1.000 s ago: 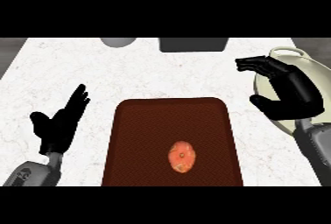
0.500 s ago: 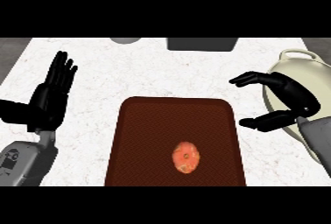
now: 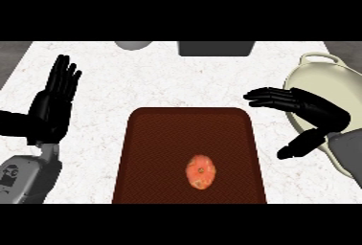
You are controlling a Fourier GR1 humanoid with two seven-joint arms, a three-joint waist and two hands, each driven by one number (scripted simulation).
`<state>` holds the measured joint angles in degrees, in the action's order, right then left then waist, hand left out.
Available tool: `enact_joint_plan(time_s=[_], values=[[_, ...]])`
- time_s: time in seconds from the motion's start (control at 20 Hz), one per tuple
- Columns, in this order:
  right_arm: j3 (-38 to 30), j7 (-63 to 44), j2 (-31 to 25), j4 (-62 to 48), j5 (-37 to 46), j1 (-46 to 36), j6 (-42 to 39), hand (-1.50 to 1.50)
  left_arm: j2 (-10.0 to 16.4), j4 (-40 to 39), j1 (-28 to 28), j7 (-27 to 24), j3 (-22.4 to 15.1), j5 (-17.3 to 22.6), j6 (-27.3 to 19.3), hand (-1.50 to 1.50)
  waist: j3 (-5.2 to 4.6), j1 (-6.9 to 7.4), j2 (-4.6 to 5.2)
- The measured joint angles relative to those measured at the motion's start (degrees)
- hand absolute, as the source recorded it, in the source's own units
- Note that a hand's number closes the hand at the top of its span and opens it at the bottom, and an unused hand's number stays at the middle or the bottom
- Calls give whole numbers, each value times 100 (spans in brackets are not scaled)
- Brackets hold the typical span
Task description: Pick the squash from the tray and place it in the pot
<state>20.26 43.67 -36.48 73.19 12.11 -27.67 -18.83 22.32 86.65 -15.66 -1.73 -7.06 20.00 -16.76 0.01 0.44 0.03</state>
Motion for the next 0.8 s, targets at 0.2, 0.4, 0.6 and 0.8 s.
enact_joint_plan(time_s=[0.2, 0.4, 0.6, 0.8], values=[[370, -512, -124, 560, 569, 17, -135, -150, -4, 8, 33, 14, 74, -34, 24, 0, -4, -43, -16], [663, -1436, 154, 1215, 954, 44, -295, -150, 2, 42, 51, 54, 192, -24, 120, 0, -5, -56, -22], [873, -2177, 431, 1596, 1320, 120, -541, -150, -85, -65, 17, -2, 264, -89, 210, 0, -4, -57, -15], [915, -2513, 619, 1642, 1668, 261, -742, -150, -194, 29, 6, 128, 288, -198, 199, 0, -3, -46, -11]])
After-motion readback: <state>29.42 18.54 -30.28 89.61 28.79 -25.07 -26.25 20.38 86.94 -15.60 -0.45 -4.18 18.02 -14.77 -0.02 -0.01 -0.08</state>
